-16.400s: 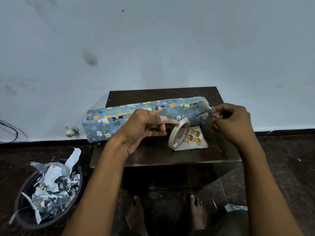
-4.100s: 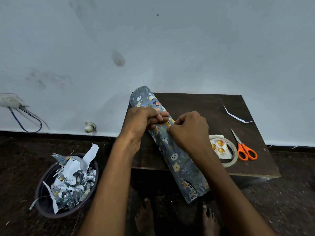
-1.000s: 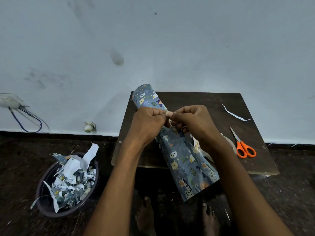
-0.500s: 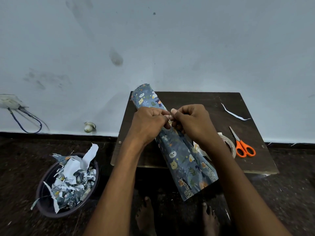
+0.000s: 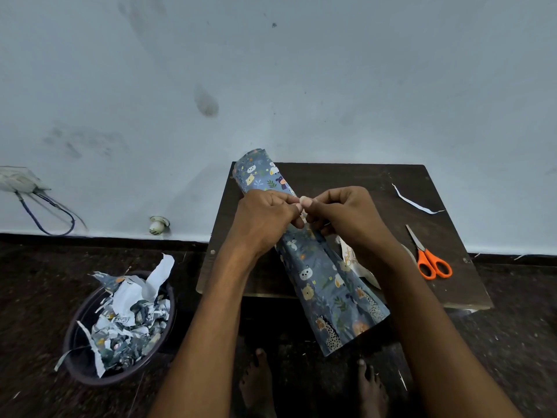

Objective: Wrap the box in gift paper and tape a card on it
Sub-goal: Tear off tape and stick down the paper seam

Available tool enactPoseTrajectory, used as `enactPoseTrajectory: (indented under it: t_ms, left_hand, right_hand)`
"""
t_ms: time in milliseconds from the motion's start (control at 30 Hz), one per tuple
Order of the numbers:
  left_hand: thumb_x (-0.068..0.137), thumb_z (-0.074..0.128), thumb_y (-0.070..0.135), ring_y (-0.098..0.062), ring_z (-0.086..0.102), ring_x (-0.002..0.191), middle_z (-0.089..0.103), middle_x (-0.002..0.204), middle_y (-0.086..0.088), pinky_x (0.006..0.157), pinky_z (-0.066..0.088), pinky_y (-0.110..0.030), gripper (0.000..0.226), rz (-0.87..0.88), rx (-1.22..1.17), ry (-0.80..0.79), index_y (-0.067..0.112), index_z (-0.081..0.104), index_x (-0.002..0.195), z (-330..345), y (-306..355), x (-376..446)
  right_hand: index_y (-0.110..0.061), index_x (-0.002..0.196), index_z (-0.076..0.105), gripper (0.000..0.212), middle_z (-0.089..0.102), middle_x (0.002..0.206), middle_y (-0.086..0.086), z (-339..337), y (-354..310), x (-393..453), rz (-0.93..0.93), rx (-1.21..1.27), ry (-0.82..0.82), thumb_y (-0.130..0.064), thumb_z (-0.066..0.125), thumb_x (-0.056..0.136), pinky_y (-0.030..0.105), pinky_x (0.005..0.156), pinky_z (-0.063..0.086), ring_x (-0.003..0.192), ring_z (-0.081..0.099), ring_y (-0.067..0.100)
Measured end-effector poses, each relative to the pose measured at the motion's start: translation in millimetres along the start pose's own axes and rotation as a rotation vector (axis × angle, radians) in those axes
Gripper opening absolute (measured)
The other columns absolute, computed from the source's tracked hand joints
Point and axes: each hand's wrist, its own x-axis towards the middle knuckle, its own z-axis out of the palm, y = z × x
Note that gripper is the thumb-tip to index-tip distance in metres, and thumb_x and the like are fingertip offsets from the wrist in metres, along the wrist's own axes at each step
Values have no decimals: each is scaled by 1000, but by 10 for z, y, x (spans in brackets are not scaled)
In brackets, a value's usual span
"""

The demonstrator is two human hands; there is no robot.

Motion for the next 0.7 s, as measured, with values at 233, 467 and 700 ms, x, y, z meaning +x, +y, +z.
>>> enactPoseTrajectory:
  t_ms: [233, 467, 700]
  left_hand:
    - [89, 70, 14, -4, 70, 94, 78, 84, 12, 93, 51, -29, 34, -17, -55, 0, 20, 77, 56, 18, 5, 9]
    - [79, 74, 24, -14, 72, 94, 78, 89, 7, 96, 56, -41, 11, -76, -119, 23, 16, 78, 73, 10, 18, -10]
    - [81, 61, -2, -22, 73, 95, 77, 91, -4, 95, 57, -40, 16, -79, -234, 24, 8, 65, 93, 5, -31, 30]
  right_hand:
    - [8, 76, 71, 26, 65, 66, 17, 28, -10, -24, 25, 110, 117, -12, 74, 92, 25, 50, 48, 56, 54, 20]
    - [7, 71, 71, 27, 64, 65, 16, -70, 39, 12, 88, 36, 63, -14, 78, 88, 27, 52, 51, 56, 55, 19]
    - [-10, 63, 74, 23, 71, 61, 3, 19, 71, 18, 92, -122, 76, -22, 86, 78, 27, 54, 46, 51, 56, 8]
